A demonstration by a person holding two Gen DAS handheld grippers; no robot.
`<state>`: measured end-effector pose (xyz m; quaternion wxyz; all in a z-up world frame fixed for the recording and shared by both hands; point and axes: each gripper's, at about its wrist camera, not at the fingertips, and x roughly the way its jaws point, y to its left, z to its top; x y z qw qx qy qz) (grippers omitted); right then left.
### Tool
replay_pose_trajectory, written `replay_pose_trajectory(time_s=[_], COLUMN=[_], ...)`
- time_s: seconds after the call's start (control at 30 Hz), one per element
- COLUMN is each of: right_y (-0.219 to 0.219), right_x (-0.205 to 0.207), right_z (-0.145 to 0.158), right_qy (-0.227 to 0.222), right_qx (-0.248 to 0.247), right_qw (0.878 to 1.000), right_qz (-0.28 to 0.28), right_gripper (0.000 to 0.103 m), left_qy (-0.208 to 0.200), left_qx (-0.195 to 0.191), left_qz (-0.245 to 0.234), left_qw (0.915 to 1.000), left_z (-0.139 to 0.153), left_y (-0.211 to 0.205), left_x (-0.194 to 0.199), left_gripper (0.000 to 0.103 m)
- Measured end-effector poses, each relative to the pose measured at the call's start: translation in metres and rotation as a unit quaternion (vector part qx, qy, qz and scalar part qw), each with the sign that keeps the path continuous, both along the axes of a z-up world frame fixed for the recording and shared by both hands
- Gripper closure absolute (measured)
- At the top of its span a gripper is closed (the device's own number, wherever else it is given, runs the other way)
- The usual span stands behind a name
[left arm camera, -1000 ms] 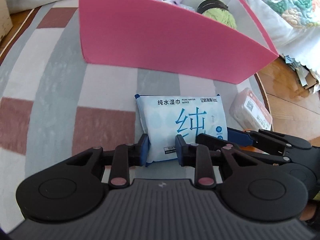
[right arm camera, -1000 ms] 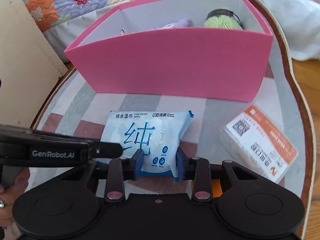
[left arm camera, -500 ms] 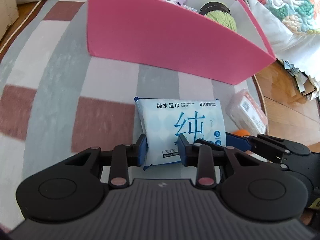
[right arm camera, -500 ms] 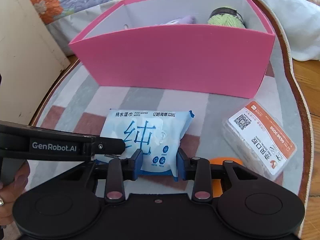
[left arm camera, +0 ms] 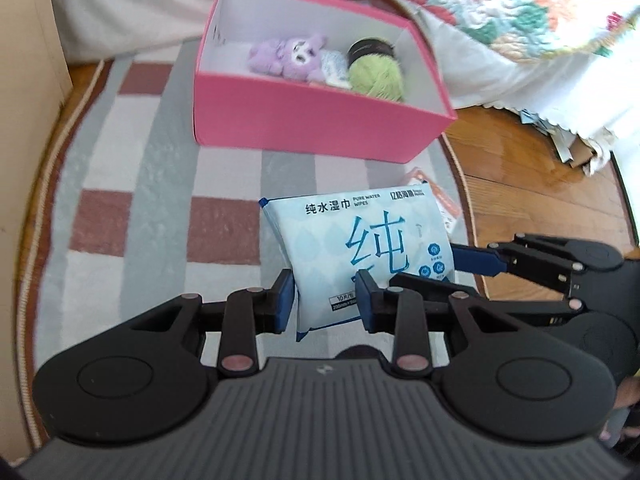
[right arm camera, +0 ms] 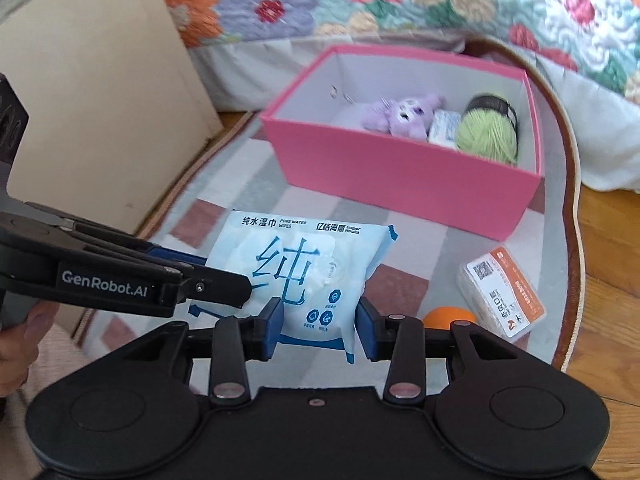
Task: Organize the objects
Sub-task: 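Carry the wipes pack with the left tool into the pink box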
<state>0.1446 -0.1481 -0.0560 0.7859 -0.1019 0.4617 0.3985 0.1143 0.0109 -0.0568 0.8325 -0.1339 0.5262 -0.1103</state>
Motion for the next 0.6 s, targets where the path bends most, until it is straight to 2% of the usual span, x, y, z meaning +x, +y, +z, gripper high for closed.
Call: replay_pose_trajectory(time_s=[0.17,0.4,0.6], right_y=[-0.002,-0.007,-0.011], right_x=[-0.015,-0.038,-0.047], right_z=[0.032,0.079,0.109], right_qy=[-0.019,-0.051,-0.083], right_qx=[0.007,0.025,0.047], right_qw=[1.000,0.997,0.994], right_qz=[0.015,0.044,0.053], right_gripper=[0.057,0.056,0.054], left_qy=[-0.019,-0.067,-0.104], left_qx=[0.009,0.015,0.027], left_qz=[-0.002,0.009,0.013], left_qw=[0.9998,0.9976,0.9941], left_z=[0.035,0.081,0.114], left_y=[0.001,0.006,0.006], left_x=[-0.018,-0.046,-0.050], left_gripper=[0.071,0.071,0.071])
